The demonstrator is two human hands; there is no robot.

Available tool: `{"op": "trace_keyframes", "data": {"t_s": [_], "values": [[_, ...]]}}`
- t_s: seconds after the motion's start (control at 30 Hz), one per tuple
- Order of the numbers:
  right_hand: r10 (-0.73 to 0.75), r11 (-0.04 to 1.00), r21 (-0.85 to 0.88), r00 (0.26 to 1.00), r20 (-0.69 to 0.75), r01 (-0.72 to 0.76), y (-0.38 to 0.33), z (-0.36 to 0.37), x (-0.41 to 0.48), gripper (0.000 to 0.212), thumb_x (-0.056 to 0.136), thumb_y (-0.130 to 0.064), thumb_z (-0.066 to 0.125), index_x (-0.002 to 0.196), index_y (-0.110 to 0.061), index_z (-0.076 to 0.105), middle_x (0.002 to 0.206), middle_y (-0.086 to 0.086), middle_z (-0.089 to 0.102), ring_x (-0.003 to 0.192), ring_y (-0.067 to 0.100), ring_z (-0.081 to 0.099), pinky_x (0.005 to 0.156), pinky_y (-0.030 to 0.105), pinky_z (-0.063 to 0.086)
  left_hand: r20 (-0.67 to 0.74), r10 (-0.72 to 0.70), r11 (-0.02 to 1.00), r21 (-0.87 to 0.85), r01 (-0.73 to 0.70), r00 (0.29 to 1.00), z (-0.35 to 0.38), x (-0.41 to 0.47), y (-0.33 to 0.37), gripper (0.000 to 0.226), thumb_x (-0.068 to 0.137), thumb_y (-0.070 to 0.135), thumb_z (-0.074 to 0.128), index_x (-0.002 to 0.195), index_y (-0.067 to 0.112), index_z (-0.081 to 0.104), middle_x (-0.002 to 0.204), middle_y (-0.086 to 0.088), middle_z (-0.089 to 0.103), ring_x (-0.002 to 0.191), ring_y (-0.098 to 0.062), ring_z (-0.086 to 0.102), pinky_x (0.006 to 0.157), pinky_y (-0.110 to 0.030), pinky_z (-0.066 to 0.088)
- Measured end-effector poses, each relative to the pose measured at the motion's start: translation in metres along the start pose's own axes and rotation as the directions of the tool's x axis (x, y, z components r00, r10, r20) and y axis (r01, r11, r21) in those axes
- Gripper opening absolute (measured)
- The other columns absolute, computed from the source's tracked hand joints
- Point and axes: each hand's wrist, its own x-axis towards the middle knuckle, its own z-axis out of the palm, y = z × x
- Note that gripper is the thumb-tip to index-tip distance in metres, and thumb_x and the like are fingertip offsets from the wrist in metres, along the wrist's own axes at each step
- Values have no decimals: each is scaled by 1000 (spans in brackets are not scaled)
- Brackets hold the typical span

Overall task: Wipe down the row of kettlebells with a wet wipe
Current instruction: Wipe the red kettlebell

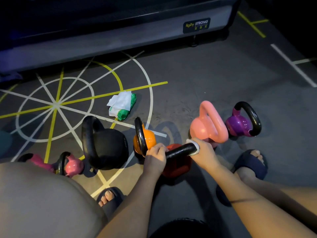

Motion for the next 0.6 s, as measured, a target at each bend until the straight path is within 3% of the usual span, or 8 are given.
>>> {"op": "trace_keyframes", "data": {"t_s": [0.07,0.13,0.2,0.27,0.33,0.4,0.5,0.6], "values": [[-206,959,-194,978,25,207,-14,1,4,9,82,-17,69,78,-20,62,78,-6,63,76,16,60,68,25,42,-14,-13,1000,4,13,1000,0,0,1,32,83,38,38,75,24,65,87,-2,63,89,-17,55,72,-31,35],[-410,851,-338,910,54,403,-23,7,3,14,70,-11,71,78,-19,62,77,-4,62,76,23,61,69,32,46,-17,-10,1000,-12,10,1000,0,1,1,30,85,37,37,74,28,64,87,0,63,91,-18,55,76,-32,35],[-475,777,-415,874,107,473,-24,10,1,19,66,-18,73,83,-21,64,81,-5,62,78,22,60,73,34,51,-10,1,999,-32,-1,1000,0,1,1,31,95,25,42,74,26,64,84,2,63,90,-18,58,76,-31,36],[-500,729,-455,852,157,511,-19,7,2,23,70,-27,72,91,-21,64,86,-6,61,81,19,58,77,31,50,-4,-4,1000,-27,4,1000,1,0,1,32,99,16,43,77,25,65,86,4,64,90,-16,59,78,-31,38],[-524,723,-428,834,172,542,-13,1,3,19,74,-31,66,89,-20,62,85,-6,58,80,18,56,76,29,48,0,2,999,-45,-2,1000,3,0,-2,30,97,21,43,78,28,65,90,2,64,92,-16,59,80,-32,42],[-470,808,-314,866,171,500,-9,-3,7,18,73,-35,61,81,-19,61,79,-7,58,75,17,56,70,29,47,-1,5,998,-56,-6,1000,3,-1,-2,27,93,27,42,78,31,64,92,1,64,92,-17,60,83,-33,46],[-285,935,-159,938,197,317,-11,-13,15,29,63,-44,61,73,-17,61,73,-6,58,69,16,57,64,36,48,3,-6,999,-34,6,1000,4,-1,-3,29,99,24,42,81,32,64,96,-1,63,92,-17,59,81,-33,45],[-259,897,-256,899,354,360,-26,-19,17,24,68,-43,65,74,-22,55,74,-8,57,70,15,56,62,35,43,9,-6,1000,-27,6,1000,3,0,-2,26,99,25,42,86,32,64,98,0,63,93,-15,58,81,-34,45]]}}
